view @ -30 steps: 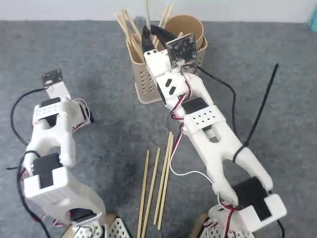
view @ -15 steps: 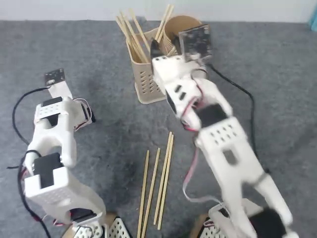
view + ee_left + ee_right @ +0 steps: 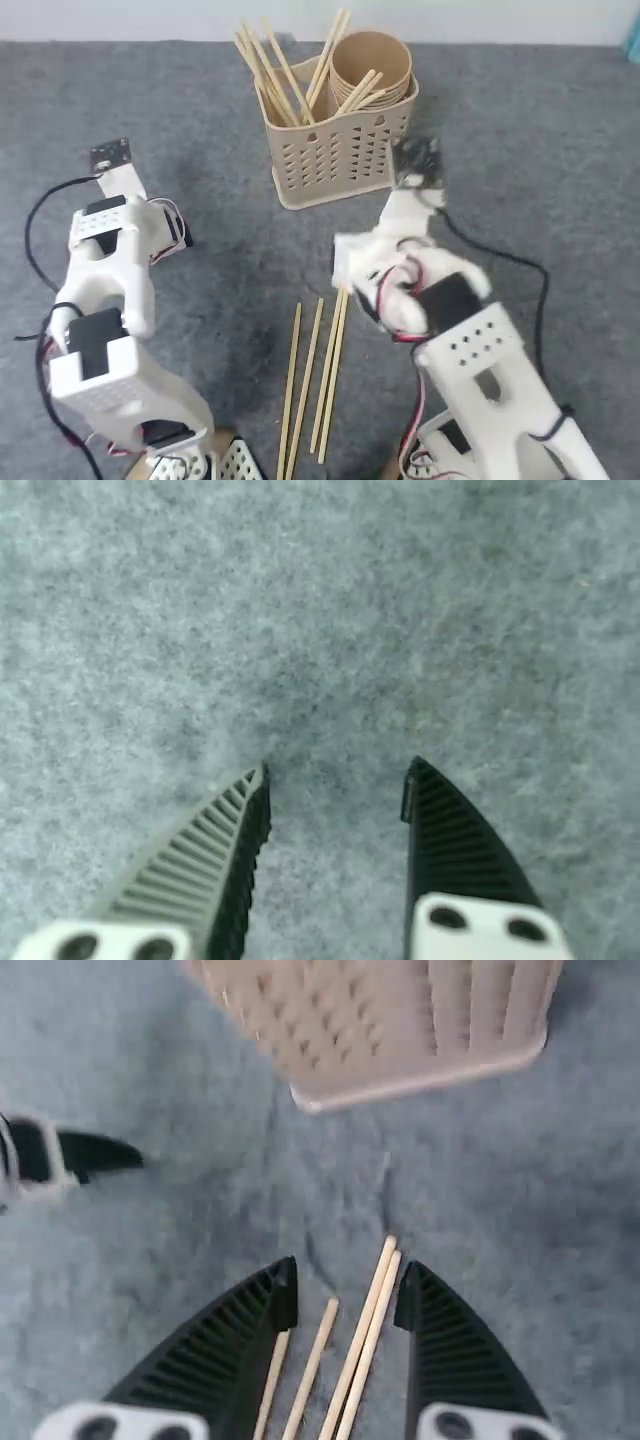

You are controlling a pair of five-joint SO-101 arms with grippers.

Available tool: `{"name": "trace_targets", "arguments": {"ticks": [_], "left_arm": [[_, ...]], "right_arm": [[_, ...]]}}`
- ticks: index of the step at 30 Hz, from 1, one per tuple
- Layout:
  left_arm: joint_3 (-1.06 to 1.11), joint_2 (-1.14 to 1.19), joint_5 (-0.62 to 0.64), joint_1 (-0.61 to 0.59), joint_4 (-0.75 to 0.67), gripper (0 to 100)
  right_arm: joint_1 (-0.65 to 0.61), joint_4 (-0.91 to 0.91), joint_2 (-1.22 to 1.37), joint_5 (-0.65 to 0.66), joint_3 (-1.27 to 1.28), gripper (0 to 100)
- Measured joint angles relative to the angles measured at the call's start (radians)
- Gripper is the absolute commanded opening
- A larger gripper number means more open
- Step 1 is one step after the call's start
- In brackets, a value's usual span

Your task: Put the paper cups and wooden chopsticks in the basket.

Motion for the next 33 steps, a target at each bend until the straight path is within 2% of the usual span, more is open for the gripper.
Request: {"name": "trace_targets", "arguments": {"ticks": [7, 10, 15, 24, 29, 33], "left_arm": [[0.0, 0.0, 0.0, 0.0, 0.0, 21], [0.0, 0.0, 0.0, 0.0, 0.0, 21], [0.0, 0.0, 0.0, 0.0, 0.0, 21], [0.0, 0.0, 0.0, 0.0, 0.0, 21], [0.0, 0.0, 0.0, 0.0, 0.0, 21], [0.0, 0.0, 0.0, 0.0, 0.0, 21]], "right_arm": [[-0.018, -0.321, 0.0, -0.034, 0.307, 17.3], [-0.015, -0.397, 0.0, -0.034, 0.379, 17.2], [-0.018, -0.43, 0.06, -0.035, 0.397, 17.2], [0.006, -0.433, 0.531, -0.035, 0.203, 17.3], [0.017, -0.433, 0.629, -0.035, 0.123, 17.3], [0.017, -0.431, 0.634, -0.035, 0.118, 8.9]]}}
